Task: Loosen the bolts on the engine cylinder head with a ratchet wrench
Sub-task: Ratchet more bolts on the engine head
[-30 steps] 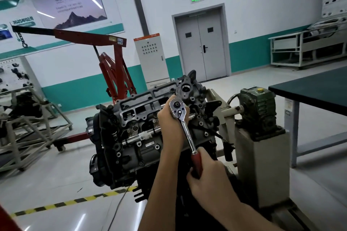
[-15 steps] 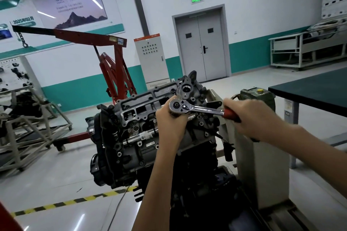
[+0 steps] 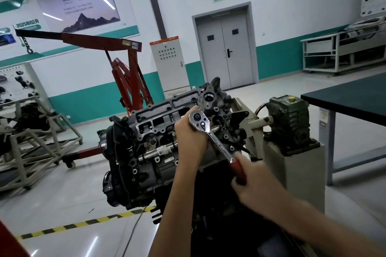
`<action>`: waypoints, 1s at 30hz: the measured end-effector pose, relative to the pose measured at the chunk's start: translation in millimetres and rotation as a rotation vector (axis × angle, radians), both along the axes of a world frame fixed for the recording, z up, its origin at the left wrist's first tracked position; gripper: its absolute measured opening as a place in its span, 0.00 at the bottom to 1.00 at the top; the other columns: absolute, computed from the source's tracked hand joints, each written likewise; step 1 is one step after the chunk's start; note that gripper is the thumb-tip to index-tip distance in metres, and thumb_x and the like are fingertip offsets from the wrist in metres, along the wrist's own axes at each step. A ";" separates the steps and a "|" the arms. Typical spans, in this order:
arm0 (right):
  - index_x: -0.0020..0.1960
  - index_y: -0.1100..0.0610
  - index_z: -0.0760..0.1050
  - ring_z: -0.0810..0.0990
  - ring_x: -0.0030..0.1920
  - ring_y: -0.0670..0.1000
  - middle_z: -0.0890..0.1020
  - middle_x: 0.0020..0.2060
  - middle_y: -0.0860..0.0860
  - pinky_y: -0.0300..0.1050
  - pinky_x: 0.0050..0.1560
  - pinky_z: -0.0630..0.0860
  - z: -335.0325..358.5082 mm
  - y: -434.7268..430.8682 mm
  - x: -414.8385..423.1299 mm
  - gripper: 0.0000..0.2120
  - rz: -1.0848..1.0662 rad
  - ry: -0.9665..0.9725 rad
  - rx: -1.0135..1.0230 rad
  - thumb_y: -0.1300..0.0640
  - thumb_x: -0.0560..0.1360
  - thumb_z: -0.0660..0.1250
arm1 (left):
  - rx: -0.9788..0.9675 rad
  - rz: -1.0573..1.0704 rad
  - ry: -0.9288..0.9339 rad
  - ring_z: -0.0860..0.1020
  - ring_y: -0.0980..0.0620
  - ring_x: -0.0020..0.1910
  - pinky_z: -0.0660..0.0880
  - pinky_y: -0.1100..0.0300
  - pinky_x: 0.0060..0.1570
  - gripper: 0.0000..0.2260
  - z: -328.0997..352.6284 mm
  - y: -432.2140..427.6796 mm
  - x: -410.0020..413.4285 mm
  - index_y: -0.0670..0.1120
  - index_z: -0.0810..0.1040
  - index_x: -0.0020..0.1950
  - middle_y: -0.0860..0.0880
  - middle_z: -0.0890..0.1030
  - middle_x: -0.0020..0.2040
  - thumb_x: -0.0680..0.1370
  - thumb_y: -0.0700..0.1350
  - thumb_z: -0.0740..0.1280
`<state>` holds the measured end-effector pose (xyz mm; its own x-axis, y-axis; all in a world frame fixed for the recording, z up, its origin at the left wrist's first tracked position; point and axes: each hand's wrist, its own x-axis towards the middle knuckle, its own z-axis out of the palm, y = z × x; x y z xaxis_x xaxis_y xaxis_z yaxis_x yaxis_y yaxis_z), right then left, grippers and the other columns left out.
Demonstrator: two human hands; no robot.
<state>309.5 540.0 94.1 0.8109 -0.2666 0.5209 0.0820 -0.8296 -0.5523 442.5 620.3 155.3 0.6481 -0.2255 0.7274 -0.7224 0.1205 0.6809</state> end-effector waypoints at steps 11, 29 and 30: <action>0.51 0.54 0.69 0.76 0.31 0.45 0.75 0.32 0.46 0.39 0.33 0.76 46.9 -66.0 0.8 0.10 -0.048 0.065 -0.387 0.62 0.72 0.65 | -0.017 0.003 -0.148 0.65 0.59 0.29 0.63 0.65 0.30 0.12 -3.9 3.6 -1.4 0.44 0.70 0.34 0.54 0.71 0.28 0.71 0.30 0.67; 0.50 0.58 0.73 0.72 0.27 0.44 0.74 0.29 0.45 0.34 0.31 0.67 69.3 -81.2 2.4 0.09 -0.085 -0.020 -0.541 0.62 0.70 0.67 | 0.062 -0.069 -0.094 0.63 0.61 0.26 0.61 0.67 0.29 0.22 3.7 6.1 0.1 0.54 0.65 0.29 0.58 0.68 0.25 0.71 0.28 0.65; 0.49 0.57 0.72 0.72 0.28 0.46 0.75 0.30 0.47 0.36 0.32 0.67 76.5 -84.9 4.5 0.10 -0.081 -0.039 -0.572 0.62 0.69 0.68 | 0.068 -0.075 -0.088 0.63 0.61 0.27 0.61 0.66 0.29 0.22 4.2 7.1 0.3 0.53 0.66 0.29 0.58 0.68 0.25 0.72 0.29 0.66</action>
